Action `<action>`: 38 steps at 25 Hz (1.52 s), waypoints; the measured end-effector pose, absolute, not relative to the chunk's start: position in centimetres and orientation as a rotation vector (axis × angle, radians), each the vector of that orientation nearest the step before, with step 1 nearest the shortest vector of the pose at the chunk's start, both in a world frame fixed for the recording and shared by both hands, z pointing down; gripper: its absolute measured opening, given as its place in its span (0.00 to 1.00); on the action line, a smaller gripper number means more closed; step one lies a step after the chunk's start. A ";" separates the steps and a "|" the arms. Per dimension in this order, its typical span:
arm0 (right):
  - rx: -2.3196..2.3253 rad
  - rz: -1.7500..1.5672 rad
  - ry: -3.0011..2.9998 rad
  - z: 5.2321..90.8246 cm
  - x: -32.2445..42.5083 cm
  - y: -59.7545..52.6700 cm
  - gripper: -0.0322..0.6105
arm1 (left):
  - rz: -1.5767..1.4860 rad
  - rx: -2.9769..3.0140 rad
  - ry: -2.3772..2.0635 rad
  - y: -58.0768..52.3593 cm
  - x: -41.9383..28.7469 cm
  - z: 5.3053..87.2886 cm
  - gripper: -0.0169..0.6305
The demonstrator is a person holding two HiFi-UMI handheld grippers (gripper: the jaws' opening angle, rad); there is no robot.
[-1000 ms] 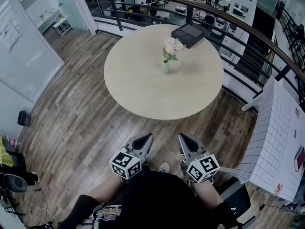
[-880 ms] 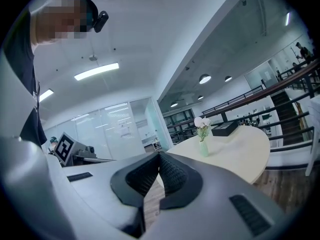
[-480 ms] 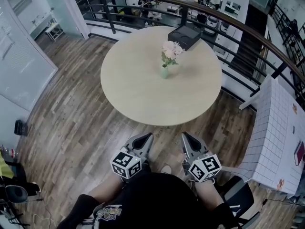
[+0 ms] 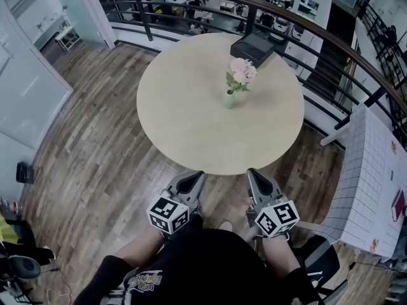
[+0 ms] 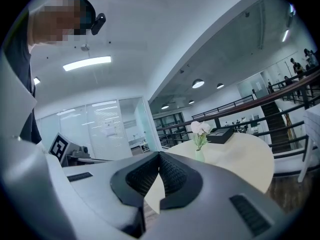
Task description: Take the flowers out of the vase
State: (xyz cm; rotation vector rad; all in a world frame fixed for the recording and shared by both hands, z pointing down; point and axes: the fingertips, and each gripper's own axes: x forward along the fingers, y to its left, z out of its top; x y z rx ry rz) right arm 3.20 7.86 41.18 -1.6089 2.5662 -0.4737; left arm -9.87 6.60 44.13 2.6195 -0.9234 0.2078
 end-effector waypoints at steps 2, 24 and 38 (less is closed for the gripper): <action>-1.619 -0.464 2.566 41.2 2.5 6.7 0.08 | 0.212 2.627 -0.924 5.5 -10.6 44.3 0.04; -1.808 -0.454 2.464 41.8 -1.8 -3.8 0.08 | 0.219 2.685 -0.809 -6.3 -14.4 45.8 0.04; -1.848 -0.432 2.427 41.1 -0.8 -6.7 0.08 | 0.215 2.708 -0.773 -9.0 -13.0 45.6 0.04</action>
